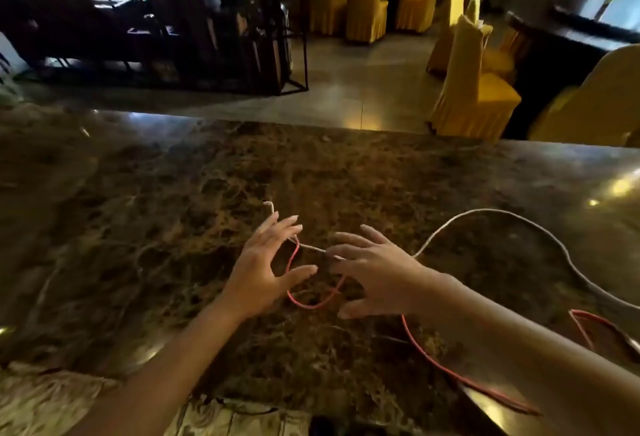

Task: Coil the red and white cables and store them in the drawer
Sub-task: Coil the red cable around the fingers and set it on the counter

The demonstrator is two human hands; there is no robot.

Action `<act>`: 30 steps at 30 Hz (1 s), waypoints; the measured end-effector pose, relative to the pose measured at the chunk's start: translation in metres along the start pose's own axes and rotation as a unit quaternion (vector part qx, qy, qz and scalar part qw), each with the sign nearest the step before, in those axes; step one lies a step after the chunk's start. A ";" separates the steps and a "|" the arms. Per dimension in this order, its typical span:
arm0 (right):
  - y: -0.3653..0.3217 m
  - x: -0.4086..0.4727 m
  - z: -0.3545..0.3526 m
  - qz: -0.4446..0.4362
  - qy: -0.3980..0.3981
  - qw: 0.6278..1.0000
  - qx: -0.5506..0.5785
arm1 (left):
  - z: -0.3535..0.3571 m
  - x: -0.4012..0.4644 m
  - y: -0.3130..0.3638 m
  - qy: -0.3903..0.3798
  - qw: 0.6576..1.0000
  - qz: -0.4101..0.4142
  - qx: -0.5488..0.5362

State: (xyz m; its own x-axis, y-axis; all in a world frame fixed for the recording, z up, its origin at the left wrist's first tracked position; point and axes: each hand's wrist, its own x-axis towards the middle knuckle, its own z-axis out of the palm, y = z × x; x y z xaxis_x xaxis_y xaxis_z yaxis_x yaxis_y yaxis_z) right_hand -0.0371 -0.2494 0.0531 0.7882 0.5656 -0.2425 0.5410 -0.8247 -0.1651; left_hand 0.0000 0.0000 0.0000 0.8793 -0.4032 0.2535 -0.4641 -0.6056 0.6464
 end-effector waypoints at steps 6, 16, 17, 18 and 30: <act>-0.002 0.011 0.012 -0.057 0.041 0.995 0.069 | 0.016 -0.008 0.000 -0.061 0.997 0.038 -0.028; 0.032 0.002 -0.038 -0.068 0.160 0.771 0.613 | 0.018 0.017 0.027 0.072 0.991 0.028 -0.113; 0.035 0.001 -0.042 -0.081 0.175 0.748 0.636 | 0.019 0.021 0.030 0.081 0.988 0.035 -0.126; 0.039 0.001 -0.044 -0.089 0.189 0.724 0.657 | 0.021 0.024 0.033 0.080 0.986 0.041 -0.143; 0.075 0.017 -0.016 0.259 0.336 0.655 0.625 | 0.026 0.042 0.072 -0.064 0.906 -0.113 -0.403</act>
State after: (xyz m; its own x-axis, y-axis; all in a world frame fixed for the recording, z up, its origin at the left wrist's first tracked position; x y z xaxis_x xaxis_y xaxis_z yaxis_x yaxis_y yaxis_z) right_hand 0.0212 -0.3014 0.0521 0.9493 -0.2647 -0.1694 -0.1824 -0.0252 -0.9829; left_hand 0.0003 -0.0782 0.0387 0.8986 -0.4387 -0.0032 0.0009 -0.0055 1.0000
